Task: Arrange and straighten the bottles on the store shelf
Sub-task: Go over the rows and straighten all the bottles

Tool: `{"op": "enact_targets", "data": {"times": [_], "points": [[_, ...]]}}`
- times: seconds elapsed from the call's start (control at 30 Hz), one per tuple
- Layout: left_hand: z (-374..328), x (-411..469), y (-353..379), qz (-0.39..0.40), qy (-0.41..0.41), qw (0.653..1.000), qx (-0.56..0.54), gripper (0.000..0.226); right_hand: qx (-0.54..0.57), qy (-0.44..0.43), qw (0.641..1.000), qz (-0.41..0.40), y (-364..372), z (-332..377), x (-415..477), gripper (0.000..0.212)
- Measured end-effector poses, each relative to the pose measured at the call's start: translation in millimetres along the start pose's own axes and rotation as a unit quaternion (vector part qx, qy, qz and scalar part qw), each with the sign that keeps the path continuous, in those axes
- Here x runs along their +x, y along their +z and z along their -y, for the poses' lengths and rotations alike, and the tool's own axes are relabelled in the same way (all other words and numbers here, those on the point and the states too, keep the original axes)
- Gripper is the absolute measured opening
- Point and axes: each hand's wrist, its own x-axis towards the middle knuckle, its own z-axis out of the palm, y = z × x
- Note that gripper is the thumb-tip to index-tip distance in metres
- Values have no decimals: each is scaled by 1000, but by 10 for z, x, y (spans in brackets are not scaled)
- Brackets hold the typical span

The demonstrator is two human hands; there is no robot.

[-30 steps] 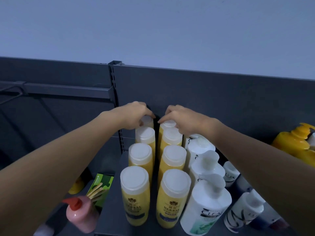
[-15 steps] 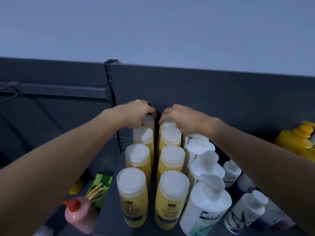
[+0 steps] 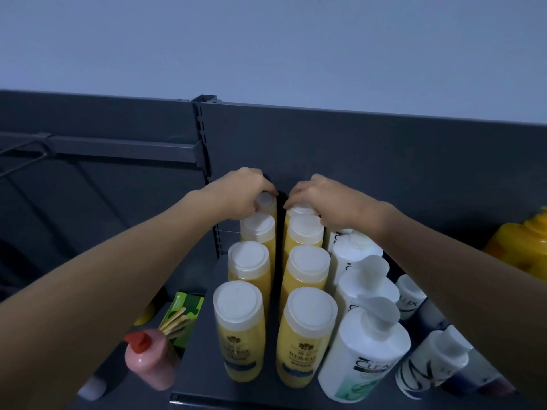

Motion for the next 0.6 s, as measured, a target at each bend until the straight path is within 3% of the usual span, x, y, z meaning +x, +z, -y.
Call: {"op": "enact_targets", "data": {"times": [0.17, 0.43, 0.6], "points": [[-213, -139, -184, -65, 10, 998, -4, 43, 36, 31, 998, -36, -210, -6, -193, 68], [-1145, -558, -416, -37, 115, 987, -103, 15, 96, 143, 985, -31, -597, 80, -1168, 43], [-1733, -879, -377, -6, 159, 979, -127, 28, 177, 173, 969, 26, -571, 255, -1636, 20]]}}
